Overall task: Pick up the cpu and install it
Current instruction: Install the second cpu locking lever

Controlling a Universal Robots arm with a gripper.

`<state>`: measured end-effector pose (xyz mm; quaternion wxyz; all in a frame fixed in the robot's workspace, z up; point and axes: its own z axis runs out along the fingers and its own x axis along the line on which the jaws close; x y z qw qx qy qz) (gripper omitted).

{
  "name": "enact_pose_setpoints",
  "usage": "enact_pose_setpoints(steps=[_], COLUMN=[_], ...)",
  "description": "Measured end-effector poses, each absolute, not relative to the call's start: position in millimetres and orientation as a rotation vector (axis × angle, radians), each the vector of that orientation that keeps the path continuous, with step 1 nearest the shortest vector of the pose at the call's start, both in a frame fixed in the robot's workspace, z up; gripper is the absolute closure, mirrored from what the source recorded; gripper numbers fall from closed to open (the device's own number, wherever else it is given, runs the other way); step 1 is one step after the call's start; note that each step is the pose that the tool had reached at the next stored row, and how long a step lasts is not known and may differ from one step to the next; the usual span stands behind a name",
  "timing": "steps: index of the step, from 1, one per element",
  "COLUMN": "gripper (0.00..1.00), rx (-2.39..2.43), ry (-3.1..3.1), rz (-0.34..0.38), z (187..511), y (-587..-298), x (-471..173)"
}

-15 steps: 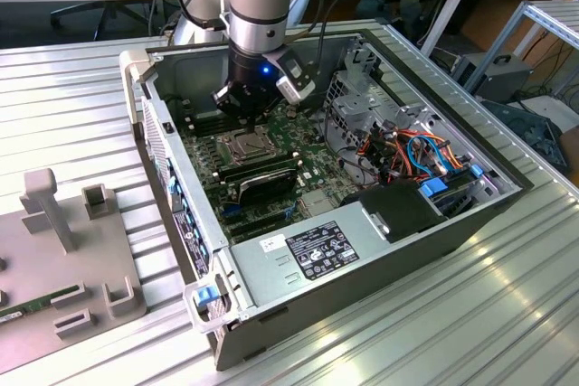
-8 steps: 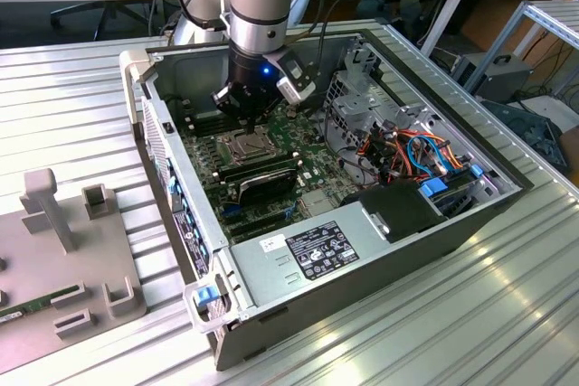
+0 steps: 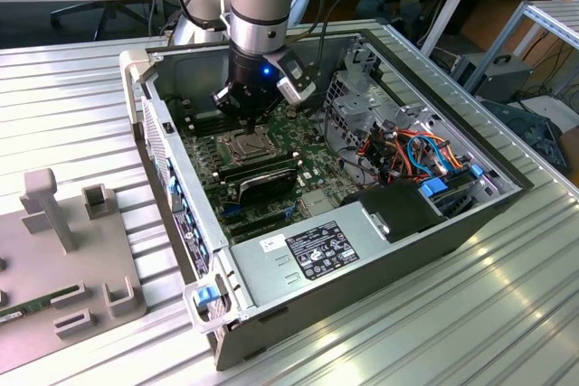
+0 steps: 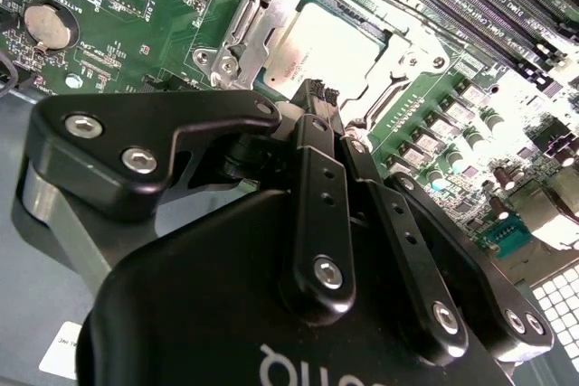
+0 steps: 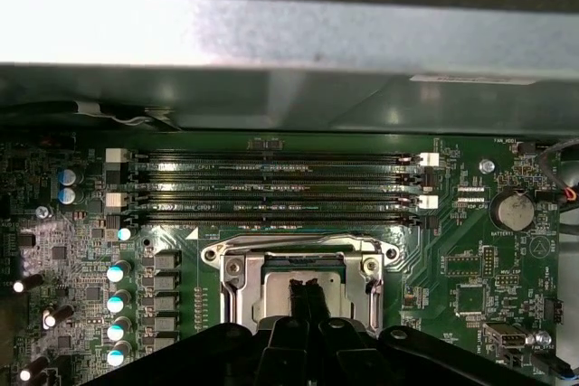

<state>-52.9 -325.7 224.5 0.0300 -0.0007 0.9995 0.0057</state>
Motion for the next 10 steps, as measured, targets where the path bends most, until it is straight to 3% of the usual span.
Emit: enact_pose_setpoints(steps=[10], gripper=[0.89], rx=[-0.002], ry=[3.082], rz=[0.018], z=[227.7], y=[-325.7], x=[-52.1])
